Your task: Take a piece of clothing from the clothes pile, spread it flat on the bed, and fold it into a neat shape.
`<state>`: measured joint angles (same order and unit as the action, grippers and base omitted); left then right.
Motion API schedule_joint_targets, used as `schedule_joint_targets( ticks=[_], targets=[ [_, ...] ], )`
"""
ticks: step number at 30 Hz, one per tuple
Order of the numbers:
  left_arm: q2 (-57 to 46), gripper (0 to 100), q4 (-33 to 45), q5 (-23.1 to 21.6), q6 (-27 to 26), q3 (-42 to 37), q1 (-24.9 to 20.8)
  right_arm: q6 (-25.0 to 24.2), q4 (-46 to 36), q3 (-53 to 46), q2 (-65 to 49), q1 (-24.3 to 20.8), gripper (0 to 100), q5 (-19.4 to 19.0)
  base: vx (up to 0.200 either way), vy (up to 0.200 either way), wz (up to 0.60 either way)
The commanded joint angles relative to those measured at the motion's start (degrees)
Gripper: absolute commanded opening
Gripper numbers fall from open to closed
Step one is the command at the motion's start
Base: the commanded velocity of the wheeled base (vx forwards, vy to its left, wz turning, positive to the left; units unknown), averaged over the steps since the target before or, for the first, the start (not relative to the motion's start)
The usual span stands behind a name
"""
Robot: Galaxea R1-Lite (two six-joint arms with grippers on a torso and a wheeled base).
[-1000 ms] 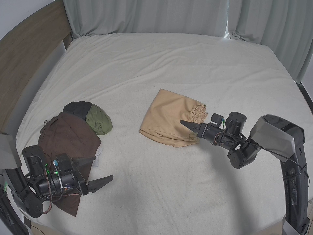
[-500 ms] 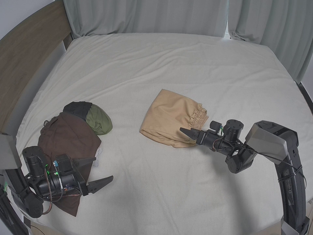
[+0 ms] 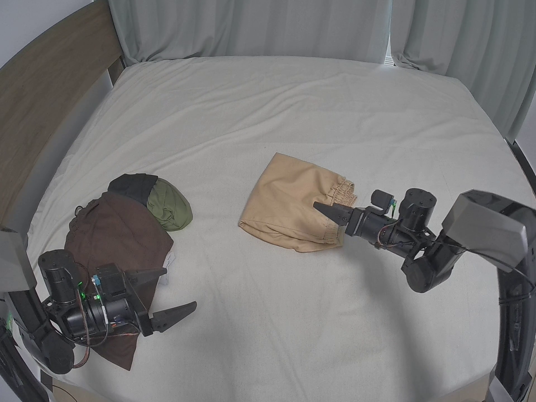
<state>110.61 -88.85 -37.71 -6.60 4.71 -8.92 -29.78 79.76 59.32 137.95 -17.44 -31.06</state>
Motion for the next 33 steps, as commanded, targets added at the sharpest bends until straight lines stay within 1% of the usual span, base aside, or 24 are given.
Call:
schedule_joint_targets(
  ticks=[1, 2, 3, 4, 7, 9, 10, 12, 14, 15, 16, 17, 18, 21, 22, 23, 24, 26, 27, 30, 31, 32, 33],
  targets=[
    [-1.5, 100, 0.0, 0.0, 0.2, -0.8, -4.5, 5.4, 2.5, -16.2, -19.8, -2.7, 100, 0.0, 0.000, 0.000, 0.00],
    [-1.6, 100, 0.0, 0.0, 0.3, -1.1, -5.5, 8.0, 2.1, -18.9, -21.6, -3.0, 100, 0.0, 0.000, 0.000, 0.00],
    [-1.6, 100, 0.0, 0.0, 0.3, -1.1, -5.5, 8.0, 2.1, -18.9, -21.6, -3.0, 100, 0.0, 0.000, 0.000, 0.00],
    [-1.6, 100, 0.0, 0.1, 0.3, -1.5, -6.6, 12.6, 1.9, -24.1, -24.2, -3.1, 100, 0.1, 0.000, 0.000, 0.00],
    [-2.9, 100, 0.0, 0.1, 0.3, -2.1, -7.8, 18.4, 1.6, -31.5, -27.8, -2.9, 100, 0.7, 0.000, 0.000, 0.00],
    [-4.6, 100, 0.0, 0.0, 0.2, -2.7, -8.9, 21.1, 1.2, -35.0, -29.8, -2.9, 100, 3.1, 0.000, 0.000, 0.00],
    [-6.0, 100, 0.0, 0.0, 0.1, -3.4, -10.1, 23.0, 0.6, -37.1, -31.6, -2.8, 100, 5.7, 0.000, 0.000, 0.00],
    [-7.8, 100, 0.0, -0.1, 0.1, -4.5, -12.8, 25.7, 0.0, -39.7, -34.1, -2.4, 100, 7.9, 0.000, 0.000, 0.00],
    [-9.2, 100, 0.0, -0.1, 0.2, -4.7, -15.2, 27.2, -0.3, -41.6, -36.6, -1.5, 100, 8.4, 0.000, 0.000, 0.00],
    [-9.4, 100, 0.0, -0.1, 0.2, -4.7, -15.6, 27.4, -0.5, -41.8, -37.0, -1.3, 100, 8.4, 0.000, 0.000, 0.00],
    [-10.8, 100, 0.0, 0.0, 0.3, -4.7, -17.4, 28.6, -0.9, -43.2, -39.1, -0.1, 100, 8.4, 0.000, 0.000, 0.00],
    [-10.8, 100, 0.0, 0.0, 0.3, -4.7, -17.4, 28.6, -0.9, -43.2, -39.1, -0.1, 100, 8.4, 0.000, 0.000, 0.00],
    [-12.6, 100, 0.2, 0.0, 0.2, -4.7, -18.6, 30.7, -1.7, -45.2, -42.1, 1.2, 100, 8.4, 0.000, 0.000, 0.00],
    [-15.9, 100, 1.0, 0.0, 0.0, -4.7, -18.6, 32.8, -4.1, -47.6, -48.8, 3.5, 100, 8.4, 0.000, 0.000, 0.00],
    [-15.9, 100, 1.0, 0.0, 0.0, -4.7, -18.6, 32.8, -4.1, -47.6, -48.8, 3.5, 100, 8.4, 0.000, 0.000, 0.00],
    [-18.2, 100, 1.6, 0.0, -0.1, -4.7, -18.5, 34.0, -6.6, -48.5, -53.2, 4.8, 100, 8.5, 0.000, 0.000, 0.00],
    [-18.2, 100, 1.6, 0.0, -0.1, -4.7, -18.5, 34.0, -6.6, -48.5, -53.2, 4.8, 100, 8.5, 0.000, 0.000, 0.00],
    [-23.6, 100, 3.9, 0.0, -0.2, -4.7, -18.8, 38.0, -12.7, -49.4, -61.9, 8.0, 100, 9.1, 0.000, 0.000, 0.00],
    [-26.1, 100, 5.1, 0.0, -0.2, -4.7, -18.9, 39.0, -14.7, -49.5, -64.8, 9.1, 100, 9.5, 0.000, 0.000, 0.00],
    [-32.4, 100, 9.5, 0.2, -0.2, -4.7, -19.7, 39.4, -19.5, -49.5, -73.0, 9.6, 100, 9.8, 0.000, 0.000, 0.00],
    [-32.4, 100, 9.5, 0.2, -0.2, -4.7, -19.7, 39.4, -19.5, -49.5, -73.0, 9.6, 100, 9.8, 0.000, 0.000, 0.00],
    [-36.9, 100, 13.2, 0.6, -0.3, -4.7, -19.6, 39.5, -23.5, -49.4, -79.3, 9.7, 100, 9.8, 0.000, 0.000, 0.00],
    [-37.5, 100, 13.6, 0.6, -0.3, -4.7, -19.6, 39.5, -24.0, -49.4, -80.0, 9.7, 100, 9.8, 0.000, 0.000, 0.00]
  ],
)
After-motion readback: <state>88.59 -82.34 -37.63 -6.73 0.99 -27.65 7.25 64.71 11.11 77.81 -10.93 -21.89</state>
